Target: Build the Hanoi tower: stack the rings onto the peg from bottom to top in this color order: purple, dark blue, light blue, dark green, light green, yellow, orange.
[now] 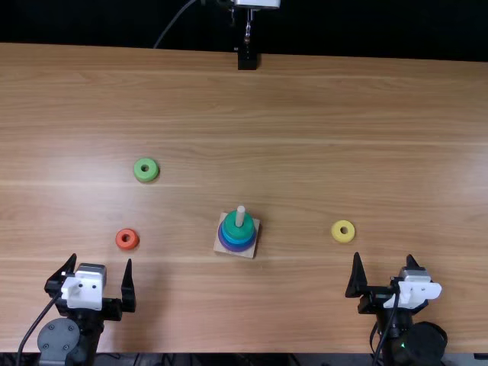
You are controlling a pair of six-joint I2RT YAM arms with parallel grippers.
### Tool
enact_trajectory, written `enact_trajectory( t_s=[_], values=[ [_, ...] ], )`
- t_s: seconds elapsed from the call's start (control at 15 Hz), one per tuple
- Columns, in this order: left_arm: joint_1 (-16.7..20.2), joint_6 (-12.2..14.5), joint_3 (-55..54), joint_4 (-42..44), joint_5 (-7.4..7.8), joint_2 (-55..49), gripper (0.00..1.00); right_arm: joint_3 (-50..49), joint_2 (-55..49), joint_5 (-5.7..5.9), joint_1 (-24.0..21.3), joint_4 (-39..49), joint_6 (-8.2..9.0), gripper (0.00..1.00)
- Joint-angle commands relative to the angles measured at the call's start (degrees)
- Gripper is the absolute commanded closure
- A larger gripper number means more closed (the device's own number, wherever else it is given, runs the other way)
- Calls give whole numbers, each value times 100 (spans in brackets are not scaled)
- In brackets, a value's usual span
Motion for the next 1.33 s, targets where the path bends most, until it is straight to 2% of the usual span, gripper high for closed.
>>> enact_trajectory(
  t_s=[0.0,0.13,0.2,0.33,0.4,0.53,0.67,0.73,0.87,1.07,1.27],
  values=[
    [37,113,-578,-415,87,-62,0,-350,-73,0,-68,-381,-17,0],
    [46,103,204,-479,97,-62,0,-350,-73,0,-68,-381,-17,0],
    [89,103,635,-479,213,219,0,-350,-73,0,-68,-381,-17,0],
    [265,166,1048,-457,899,720,0,-350,-73,0,-68,-381,-17,0],
    [318,187,1312,-479,972,1054,0,-342,-73,0,-68,-381,-17,0],
    [555,176,2156,-531,951,1757,0,-350,-73,0,-68,-381,-17,0],
    [705,155,2885,-637,962,3163,0,-350,-73,0,-68,-381,-17,0],
    [705,145,3184,-848,1004,3743,0,-350,-73,0,-68,-381,-17,0],
    [670,113,3992,-1143,951,4578,0,-350,-73,0,-68,-381,-17,0],
    [634,155,4652,-1111,1046,6099,0,-342,-73,0,-68,-381,-17,0],
    [617,155,5223,-1027,1046,7197,0,-342,-73,0,-68,-381,-17,0]
  ],
)
